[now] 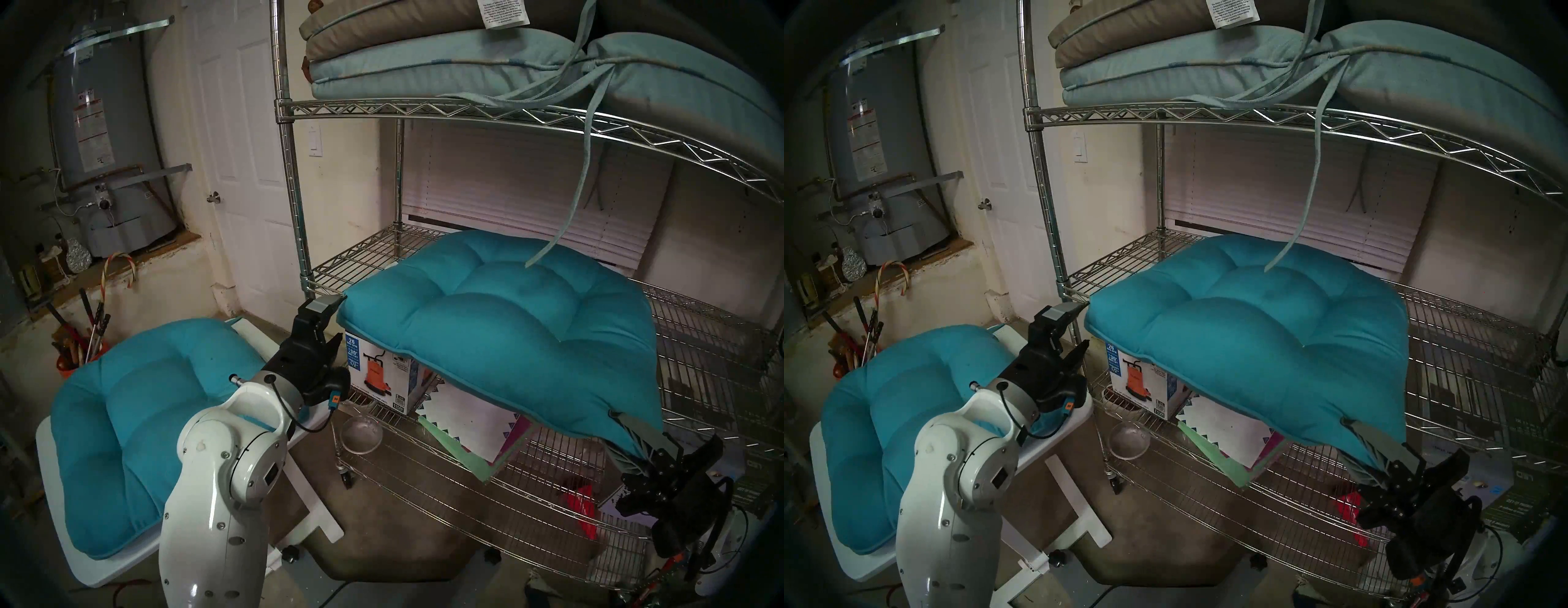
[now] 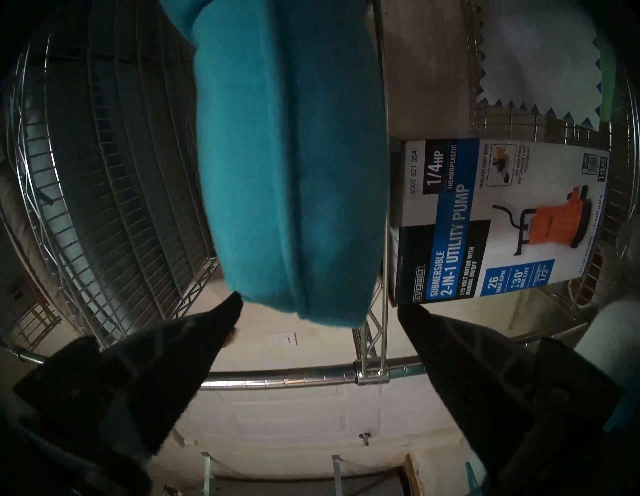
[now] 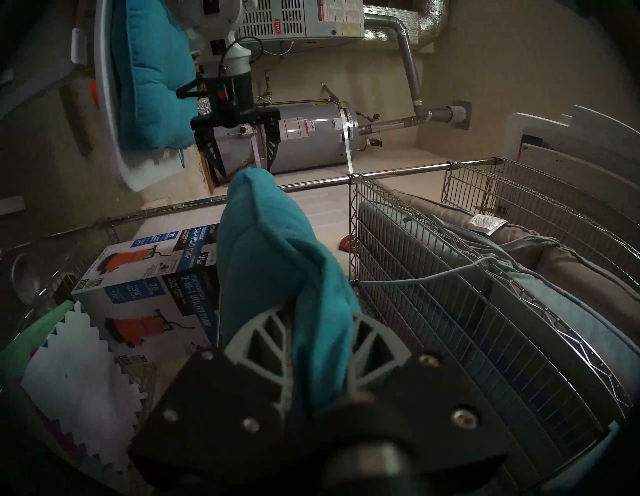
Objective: Take cushion off the shelf
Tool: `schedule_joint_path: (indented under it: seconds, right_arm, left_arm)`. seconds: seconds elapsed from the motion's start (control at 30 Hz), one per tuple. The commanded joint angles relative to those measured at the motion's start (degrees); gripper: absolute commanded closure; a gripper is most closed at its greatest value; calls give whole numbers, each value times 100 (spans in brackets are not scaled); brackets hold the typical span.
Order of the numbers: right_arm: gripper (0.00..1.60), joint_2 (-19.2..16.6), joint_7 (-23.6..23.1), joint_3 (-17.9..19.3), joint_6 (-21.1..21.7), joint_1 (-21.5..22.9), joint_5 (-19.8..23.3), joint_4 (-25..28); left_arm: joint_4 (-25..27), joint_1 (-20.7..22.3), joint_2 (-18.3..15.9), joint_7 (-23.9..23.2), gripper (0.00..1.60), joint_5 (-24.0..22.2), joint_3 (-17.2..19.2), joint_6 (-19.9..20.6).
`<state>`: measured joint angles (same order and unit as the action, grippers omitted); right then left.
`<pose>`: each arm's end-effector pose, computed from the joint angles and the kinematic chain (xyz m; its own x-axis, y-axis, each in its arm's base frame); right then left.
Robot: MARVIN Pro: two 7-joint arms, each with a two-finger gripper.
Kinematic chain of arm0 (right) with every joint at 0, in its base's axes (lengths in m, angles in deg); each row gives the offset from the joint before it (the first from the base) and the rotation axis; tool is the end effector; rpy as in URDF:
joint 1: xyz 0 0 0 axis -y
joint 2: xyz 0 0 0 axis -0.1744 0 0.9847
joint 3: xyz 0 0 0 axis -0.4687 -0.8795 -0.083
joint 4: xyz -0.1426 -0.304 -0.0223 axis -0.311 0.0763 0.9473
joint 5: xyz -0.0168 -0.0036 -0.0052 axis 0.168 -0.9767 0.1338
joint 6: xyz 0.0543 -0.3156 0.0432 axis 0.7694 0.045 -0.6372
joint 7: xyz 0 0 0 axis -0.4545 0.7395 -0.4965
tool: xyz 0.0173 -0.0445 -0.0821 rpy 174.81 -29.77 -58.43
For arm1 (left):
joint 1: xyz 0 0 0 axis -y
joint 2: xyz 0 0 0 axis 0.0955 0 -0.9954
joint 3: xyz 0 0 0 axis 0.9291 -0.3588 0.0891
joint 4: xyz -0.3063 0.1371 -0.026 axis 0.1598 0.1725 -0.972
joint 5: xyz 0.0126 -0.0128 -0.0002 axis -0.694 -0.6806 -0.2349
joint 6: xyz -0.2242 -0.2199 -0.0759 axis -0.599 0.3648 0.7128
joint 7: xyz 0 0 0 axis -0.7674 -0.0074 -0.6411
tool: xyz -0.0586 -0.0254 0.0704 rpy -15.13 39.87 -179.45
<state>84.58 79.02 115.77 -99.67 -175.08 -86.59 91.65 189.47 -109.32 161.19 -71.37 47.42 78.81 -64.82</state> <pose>0.1040 -0.1465 -0.2015 -0.6527 0.7480 0.1203 -0.0891 -0.2334 0.9683 0.3353 -0.0416 -0.2313 -0.3353 -0.9363 -0.1043 0.0600 0.0893 -0.9942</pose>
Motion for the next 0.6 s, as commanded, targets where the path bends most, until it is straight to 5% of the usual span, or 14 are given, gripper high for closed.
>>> schedule_joint_path:
  seconds: [0.0,0.27,0.3,0.33,0.57]
  right_arm:
    - [160,660,-157,292,-480,3,135,180]
    - [160,1154,-573,577,-1028,3,323,256]
    - [160,1208,-629,610,-1087,3,354,269]
    - [160,1255,-674,639,-1137,3,385,280]
    - [160,1470,-996,816,-1373,3,636,319]
  left_arm:
    - [-45,656,-81,-153,0,-21,-327,156]
    - [-284,1156,-80,-406,0,-53,-595,322]
    - [-289,1177,-71,-391,13,-49,-577,240]
    - [-228,1133,-71,-384,160,-62,-566,195]
    - [66,762,-143,-77,160,77,-414,356]
